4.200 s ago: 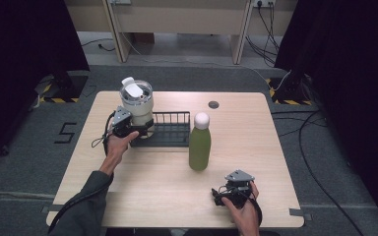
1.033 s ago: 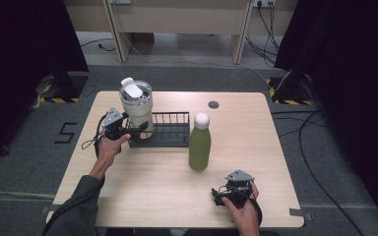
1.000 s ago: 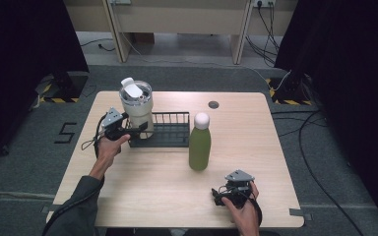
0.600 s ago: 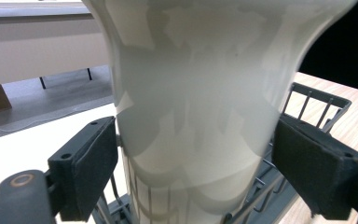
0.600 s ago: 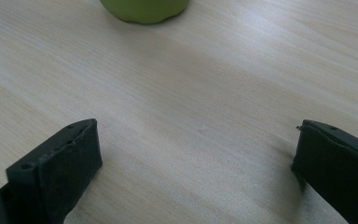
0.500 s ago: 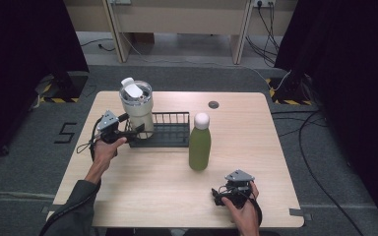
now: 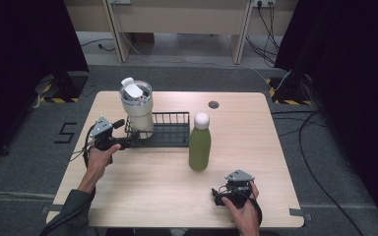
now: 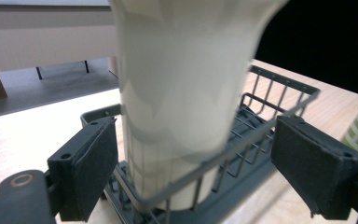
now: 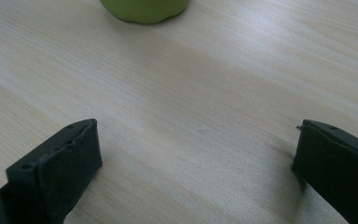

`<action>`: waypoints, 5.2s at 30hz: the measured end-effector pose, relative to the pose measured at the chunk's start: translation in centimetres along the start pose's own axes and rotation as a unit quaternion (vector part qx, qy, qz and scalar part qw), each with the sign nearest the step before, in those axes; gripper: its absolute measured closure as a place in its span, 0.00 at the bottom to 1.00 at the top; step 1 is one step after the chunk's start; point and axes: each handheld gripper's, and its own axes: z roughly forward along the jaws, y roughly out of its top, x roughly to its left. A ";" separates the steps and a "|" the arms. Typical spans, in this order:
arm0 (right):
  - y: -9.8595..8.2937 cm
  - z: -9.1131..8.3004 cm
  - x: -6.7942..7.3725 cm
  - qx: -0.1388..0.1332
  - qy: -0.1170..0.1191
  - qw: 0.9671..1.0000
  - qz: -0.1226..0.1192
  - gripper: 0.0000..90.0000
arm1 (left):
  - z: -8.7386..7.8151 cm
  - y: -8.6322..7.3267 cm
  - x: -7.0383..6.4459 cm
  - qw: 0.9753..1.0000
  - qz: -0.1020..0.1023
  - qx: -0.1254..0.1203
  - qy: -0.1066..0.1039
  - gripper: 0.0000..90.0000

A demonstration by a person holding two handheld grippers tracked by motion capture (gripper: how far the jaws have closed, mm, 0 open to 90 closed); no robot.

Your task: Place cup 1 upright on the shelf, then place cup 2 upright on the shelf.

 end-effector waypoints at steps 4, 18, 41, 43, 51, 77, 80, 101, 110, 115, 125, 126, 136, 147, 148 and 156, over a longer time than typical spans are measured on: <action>0.0 0.0 0.0 0.000 0.000 1.000 0.000 0.01 | -0.7 -0.1 -0.5 1.000 0.000 -0.004 -0.006 0.16; 0.0 0.0 0.0 0.000 0.000 1.000 0.001 0.01 | -2.9 -1.1 -0.8 1.000 -0.004 0.000 -0.004 0.16; 0.0 0.0 0.0 0.000 0.002 1.000 -0.001 0.01 | -5.0 -2.8 -1.4 1.000 -0.001 0.021 -0.006 0.16; 0.0 0.0 0.0 -0.001 0.002 1.000 -0.003 0.01 | -5.1 -3.0 -1.6 1.000 0.000 0.024 -0.006 0.16; 0.0 0.0 0.0 0.000 0.002 1.000 -0.002 0.01 | -6.0 -3.9 -2.1 0.999 0.004 0.035 -0.012 0.16; 0.0 0.0 0.0 0.000 0.004 1.000 -0.004 0.01 | -8.2 -7.3 -4.1 0.995 0.029 0.092 -0.021 0.16; 0.0 0.0 0.0 -0.001 0.004 1.000 -0.004 0.01 | -8.4 -7.6 -4.4 0.994 0.037 0.105 -0.021 0.16; 0.0 0.0 0.0 0.000 0.003 1.000 -0.005 0.01 | -9.9 -9.3 -6.0 0.981 0.060 0.182 -0.027 0.17; 0.0 0.0 0.0 -0.001 0.003 1.000 -0.005 0.01 | -10.1 -9.8 -6.6 0.974 0.070 0.216 -0.021 0.17; 0.0 0.0 0.0 -0.002 0.002 1.000 -0.007 0.01 | -10.1 -10.0 -6.7 0.968 0.055 0.242 -0.028 0.16; 0.0 0.0 0.2 -0.003 0.011 1.000 -0.009 0.05 | -10.0 -10.0 -6.6 0.968 0.054 0.242 -0.030 0.16; 0.1 0.0 0.2 -0.007 0.014 1.000 -0.014 0.08 | -10.0 -10.0 -6.6 0.968 0.054 0.242 -0.030 0.16; 0.3 -0.1 0.6 -0.035 0.021 0.998 -0.044 0.17 | -10.0 -10.0 -6.6 0.968 0.054 0.243 -0.030 0.16; 1.1 -0.8 0.7 -0.090 0.028 0.994 -0.060 0.17 | -10.0 -9.9 -6.6 0.968 0.054 0.244 -0.031 0.15; 1.2 -0.8 0.7 -0.092 0.029 0.994 -0.059 0.17 | -10.0 -9.9 -6.6 0.968 0.054 0.244 -0.030 0.15; 2.8 -0.5 0.5 -0.122 0.030 0.990 -0.068 0.17 | -9.9 -9.9 -6.6 0.968 0.055 0.244 -0.031 0.15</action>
